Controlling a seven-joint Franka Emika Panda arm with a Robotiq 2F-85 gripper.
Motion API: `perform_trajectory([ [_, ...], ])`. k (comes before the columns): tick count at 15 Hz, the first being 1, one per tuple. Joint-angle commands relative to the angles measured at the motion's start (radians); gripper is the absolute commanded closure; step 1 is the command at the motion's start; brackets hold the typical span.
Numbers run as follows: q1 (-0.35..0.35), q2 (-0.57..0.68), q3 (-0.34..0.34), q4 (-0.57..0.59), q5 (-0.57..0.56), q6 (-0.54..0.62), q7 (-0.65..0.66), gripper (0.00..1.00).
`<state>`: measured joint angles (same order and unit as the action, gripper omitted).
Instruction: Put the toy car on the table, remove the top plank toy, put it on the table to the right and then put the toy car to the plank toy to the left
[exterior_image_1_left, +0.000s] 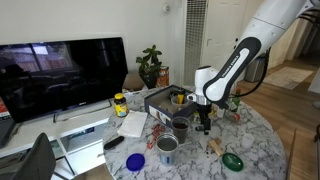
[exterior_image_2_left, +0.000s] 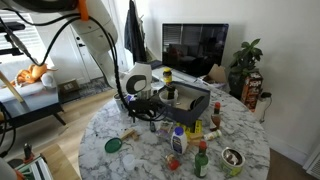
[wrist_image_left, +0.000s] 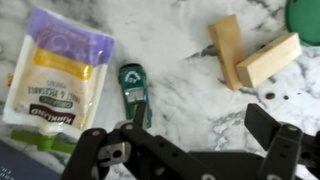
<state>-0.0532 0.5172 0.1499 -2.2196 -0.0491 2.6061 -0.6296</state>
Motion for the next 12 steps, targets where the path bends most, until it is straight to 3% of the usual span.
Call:
perform_trajectory([
  [1,-0.042,-0.047,0.057,-0.068,0.106,-0.066,0.056,0.0],
  [4,-0.054,-0.049,0.078,-0.09,0.189,-0.081,0.089,0.0],
  [12,-0.08,-0.014,0.069,-0.108,0.285,-0.1,0.173,0.0],
])
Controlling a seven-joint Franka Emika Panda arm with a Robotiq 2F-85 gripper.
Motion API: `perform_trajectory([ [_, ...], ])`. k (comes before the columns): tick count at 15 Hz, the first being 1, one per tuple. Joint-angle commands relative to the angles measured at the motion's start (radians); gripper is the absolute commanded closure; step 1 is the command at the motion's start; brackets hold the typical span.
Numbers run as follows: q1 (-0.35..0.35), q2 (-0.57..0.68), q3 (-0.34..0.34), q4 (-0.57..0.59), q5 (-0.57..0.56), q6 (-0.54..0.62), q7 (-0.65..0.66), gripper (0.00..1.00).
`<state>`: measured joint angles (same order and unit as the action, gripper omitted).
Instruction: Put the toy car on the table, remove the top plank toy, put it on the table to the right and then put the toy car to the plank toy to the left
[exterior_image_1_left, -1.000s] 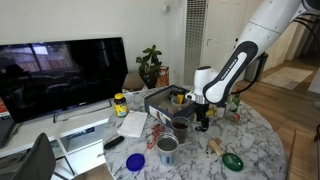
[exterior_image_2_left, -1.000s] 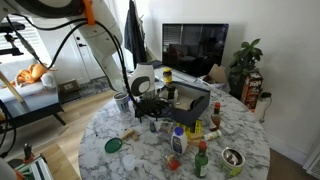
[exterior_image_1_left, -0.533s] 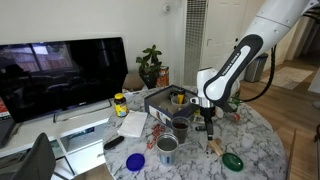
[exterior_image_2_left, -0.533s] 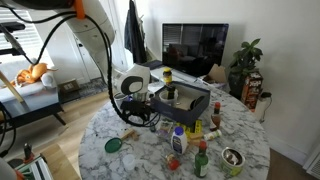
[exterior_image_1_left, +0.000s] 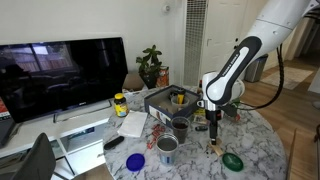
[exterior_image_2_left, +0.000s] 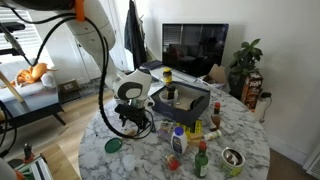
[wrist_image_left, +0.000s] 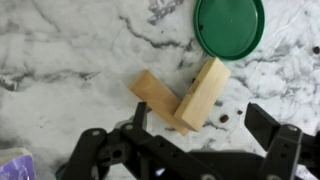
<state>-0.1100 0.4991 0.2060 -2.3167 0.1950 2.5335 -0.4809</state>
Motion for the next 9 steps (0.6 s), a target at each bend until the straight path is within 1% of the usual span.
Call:
perform_trajectory([
  [1,-0.027,0.008,0.015,-0.006,0.055,-0.035,0.028,0.0],
  [6,-0.019,0.012,0.009,-0.001,0.1,-0.066,0.083,0.03],
  [9,0.004,0.014,-0.006,0.003,0.103,-0.089,0.155,0.04],
])
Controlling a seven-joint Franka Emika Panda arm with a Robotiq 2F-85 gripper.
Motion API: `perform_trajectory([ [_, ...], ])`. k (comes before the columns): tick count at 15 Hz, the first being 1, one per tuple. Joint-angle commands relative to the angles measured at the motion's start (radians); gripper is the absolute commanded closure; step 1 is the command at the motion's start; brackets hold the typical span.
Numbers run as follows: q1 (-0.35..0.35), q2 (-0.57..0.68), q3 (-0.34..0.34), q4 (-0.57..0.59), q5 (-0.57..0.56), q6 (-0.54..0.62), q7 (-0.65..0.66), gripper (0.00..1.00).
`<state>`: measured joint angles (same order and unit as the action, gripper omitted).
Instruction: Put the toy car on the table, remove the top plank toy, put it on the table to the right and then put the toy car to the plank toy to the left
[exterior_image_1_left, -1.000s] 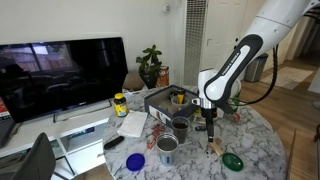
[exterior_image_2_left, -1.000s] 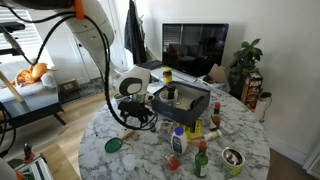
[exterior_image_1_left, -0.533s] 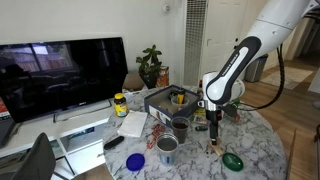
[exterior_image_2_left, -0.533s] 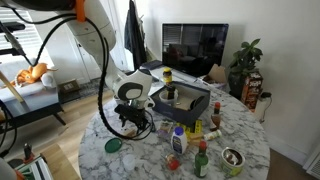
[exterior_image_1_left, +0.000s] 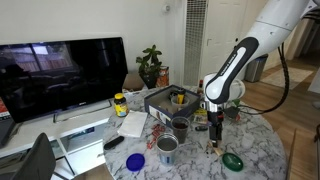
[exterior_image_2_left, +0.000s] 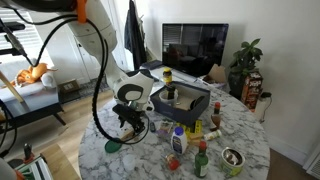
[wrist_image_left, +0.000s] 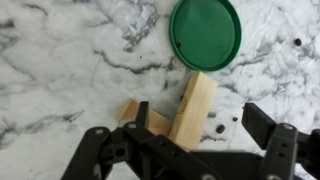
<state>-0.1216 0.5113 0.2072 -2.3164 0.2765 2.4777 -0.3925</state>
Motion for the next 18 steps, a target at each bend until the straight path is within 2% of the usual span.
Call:
perform_trajectory([
  [1,0.018,0.005,-0.007,0.005,0.025,-0.037,0.084,0.05],
  [4,0.033,0.017,-0.014,0.013,0.025,-0.034,0.144,0.18],
  [5,0.039,0.021,-0.017,0.015,0.023,-0.031,0.164,0.27],
  [7,0.055,0.03,-0.03,0.018,0.014,-0.018,0.209,0.22],
  [8,0.059,0.034,-0.032,0.02,0.015,-0.016,0.224,0.26],
  [9,0.062,0.038,-0.034,0.023,0.015,-0.014,0.237,0.26],
  [10,0.068,0.041,-0.038,0.025,0.013,-0.012,0.254,0.31],
  [12,0.077,0.051,-0.048,0.034,0.007,-0.017,0.283,0.47],
  [15,0.084,0.06,-0.056,0.041,0.008,-0.016,0.308,0.8],
  [17,0.086,0.063,-0.06,0.045,0.007,-0.018,0.323,0.93],
  [18,0.088,0.062,-0.062,0.046,0.005,-0.019,0.33,0.92],
])
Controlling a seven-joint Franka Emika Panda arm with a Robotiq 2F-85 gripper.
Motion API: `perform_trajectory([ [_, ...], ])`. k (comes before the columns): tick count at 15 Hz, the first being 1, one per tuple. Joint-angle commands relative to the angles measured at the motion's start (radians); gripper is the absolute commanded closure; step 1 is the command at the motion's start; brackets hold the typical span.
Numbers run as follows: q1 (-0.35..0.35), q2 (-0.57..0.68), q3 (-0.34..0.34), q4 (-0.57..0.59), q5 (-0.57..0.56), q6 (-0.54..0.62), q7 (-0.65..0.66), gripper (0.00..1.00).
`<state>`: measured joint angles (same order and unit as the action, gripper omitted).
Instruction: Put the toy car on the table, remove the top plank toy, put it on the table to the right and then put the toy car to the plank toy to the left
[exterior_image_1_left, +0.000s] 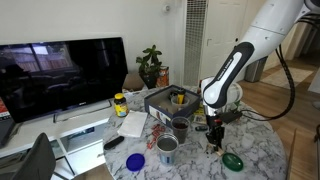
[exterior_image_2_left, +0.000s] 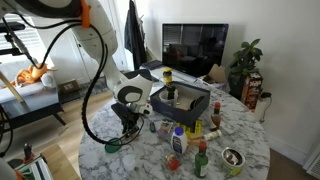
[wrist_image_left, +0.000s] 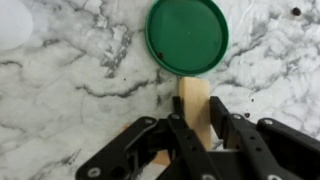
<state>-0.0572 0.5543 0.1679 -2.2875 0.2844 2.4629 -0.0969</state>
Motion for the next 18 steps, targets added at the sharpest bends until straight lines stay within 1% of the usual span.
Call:
perform_trajectory([
  [1,0.028,0.014,-0.025,0.015,-0.007,-0.011,0.042,0.92],
  [3,0.034,-0.012,-0.034,0.0,-0.023,-0.022,0.046,0.92],
  [6,0.048,-0.097,-0.055,-0.046,-0.088,-0.059,0.026,0.92],
  [8,0.063,-0.153,-0.077,-0.062,-0.158,-0.101,0.025,0.92],
  [10,0.079,-0.189,-0.107,-0.049,-0.26,-0.189,0.017,0.92],
  [13,0.083,-0.178,-0.128,0.015,-0.39,-0.331,-0.028,0.92],
  [15,0.083,-0.148,-0.131,0.058,-0.459,-0.387,-0.072,0.92],
  [18,0.082,-0.085,-0.126,0.112,-0.549,-0.396,-0.159,0.92],
])
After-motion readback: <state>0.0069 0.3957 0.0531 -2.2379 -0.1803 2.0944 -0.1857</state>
